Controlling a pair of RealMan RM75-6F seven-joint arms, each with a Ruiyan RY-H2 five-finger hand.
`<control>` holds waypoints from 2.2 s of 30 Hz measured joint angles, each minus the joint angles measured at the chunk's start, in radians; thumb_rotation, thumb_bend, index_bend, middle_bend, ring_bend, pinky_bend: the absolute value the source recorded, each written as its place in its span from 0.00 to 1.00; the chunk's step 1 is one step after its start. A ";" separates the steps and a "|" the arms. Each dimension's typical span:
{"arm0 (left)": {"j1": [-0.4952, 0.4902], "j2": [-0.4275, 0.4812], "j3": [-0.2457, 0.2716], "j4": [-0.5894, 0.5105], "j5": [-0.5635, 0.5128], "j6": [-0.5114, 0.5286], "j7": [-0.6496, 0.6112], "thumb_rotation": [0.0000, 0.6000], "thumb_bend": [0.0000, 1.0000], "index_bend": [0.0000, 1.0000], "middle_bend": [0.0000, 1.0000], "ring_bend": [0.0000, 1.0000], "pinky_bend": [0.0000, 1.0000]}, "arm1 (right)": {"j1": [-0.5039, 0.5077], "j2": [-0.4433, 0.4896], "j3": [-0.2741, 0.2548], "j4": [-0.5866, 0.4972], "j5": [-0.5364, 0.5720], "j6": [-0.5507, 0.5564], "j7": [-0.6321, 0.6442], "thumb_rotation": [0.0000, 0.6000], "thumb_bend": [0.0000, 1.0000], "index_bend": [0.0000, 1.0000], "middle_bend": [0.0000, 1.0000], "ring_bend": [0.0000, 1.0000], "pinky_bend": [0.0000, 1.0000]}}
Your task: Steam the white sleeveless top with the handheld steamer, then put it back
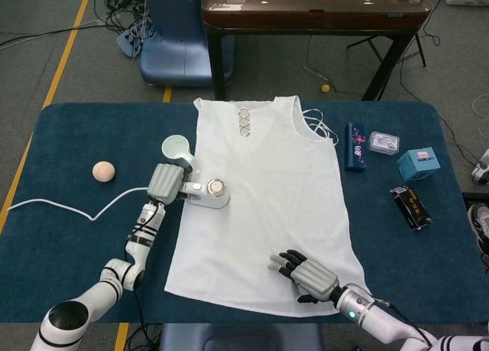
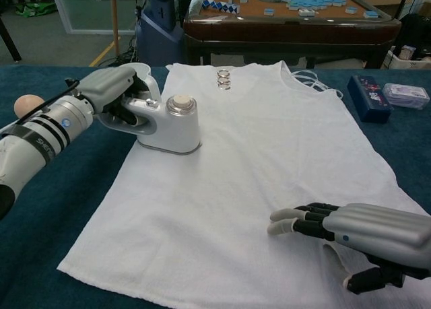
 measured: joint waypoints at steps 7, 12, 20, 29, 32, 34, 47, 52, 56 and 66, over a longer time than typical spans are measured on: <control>0.046 0.050 0.043 -0.042 0.027 0.025 -0.021 1.00 0.27 0.86 0.70 0.56 0.55 | -0.001 0.001 -0.006 -0.002 -0.001 -0.003 -0.003 0.78 0.91 0.00 0.03 0.00 0.00; 0.064 0.077 0.053 -0.096 0.035 0.040 -0.026 1.00 0.27 0.86 0.70 0.56 0.55 | 0.000 0.003 -0.006 -0.005 -0.001 -0.005 -0.007 0.78 0.91 0.00 0.03 0.00 0.00; 0.100 0.135 0.075 -0.209 0.049 0.065 -0.012 1.00 0.27 0.86 0.70 0.56 0.55 | -0.002 0.008 -0.009 -0.009 -0.001 -0.003 -0.012 0.78 0.91 0.00 0.03 0.00 0.00; 0.158 0.207 0.094 -0.327 0.054 0.103 0.010 1.00 0.27 0.86 0.70 0.55 0.55 | -0.002 0.014 -0.008 -0.011 -0.006 0.004 -0.010 0.78 0.91 0.00 0.03 0.00 0.00; 0.179 0.234 0.104 -0.370 0.056 0.112 0.021 1.00 0.27 0.86 0.70 0.55 0.55 | 0.000 0.014 -0.008 -0.010 -0.009 0.003 -0.008 0.78 0.91 0.00 0.03 0.00 0.00; 0.193 0.252 0.113 -0.397 0.059 0.118 0.032 1.00 0.27 0.86 0.70 0.55 0.55 | 0.001 0.014 -0.009 -0.009 -0.011 0.003 -0.007 0.78 0.91 0.00 0.03 0.00 0.00; 0.266 0.355 0.160 -0.549 0.078 0.145 0.082 1.00 0.27 0.86 0.69 0.55 0.54 | -0.005 0.021 -0.013 -0.015 -0.015 0.014 -0.010 0.77 0.91 0.00 0.03 0.00 0.00; 0.280 0.392 0.161 -0.622 0.085 0.160 0.104 1.00 0.27 0.86 0.69 0.55 0.54 | -0.008 0.022 -0.016 -0.013 -0.018 0.017 -0.005 0.78 0.91 0.00 0.03 0.00 0.00; 0.275 0.411 0.147 -0.693 0.091 0.168 0.130 1.00 0.27 0.85 0.69 0.55 0.54 | -0.006 0.020 -0.017 -0.009 -0.021 0.017 0.002 0.78 0.91 0.00 0.03 0.00 0.00; 0.240 0.373 0.130 -0.811 0.101 0.142 0.240 1.00 0.27 0.84 0.69 0.54 0.54 | -0.008 0.021 -0.019 0.004 -0.024 0.022 0.022 0.78 0.91 0.00 0.03 0.00 0.00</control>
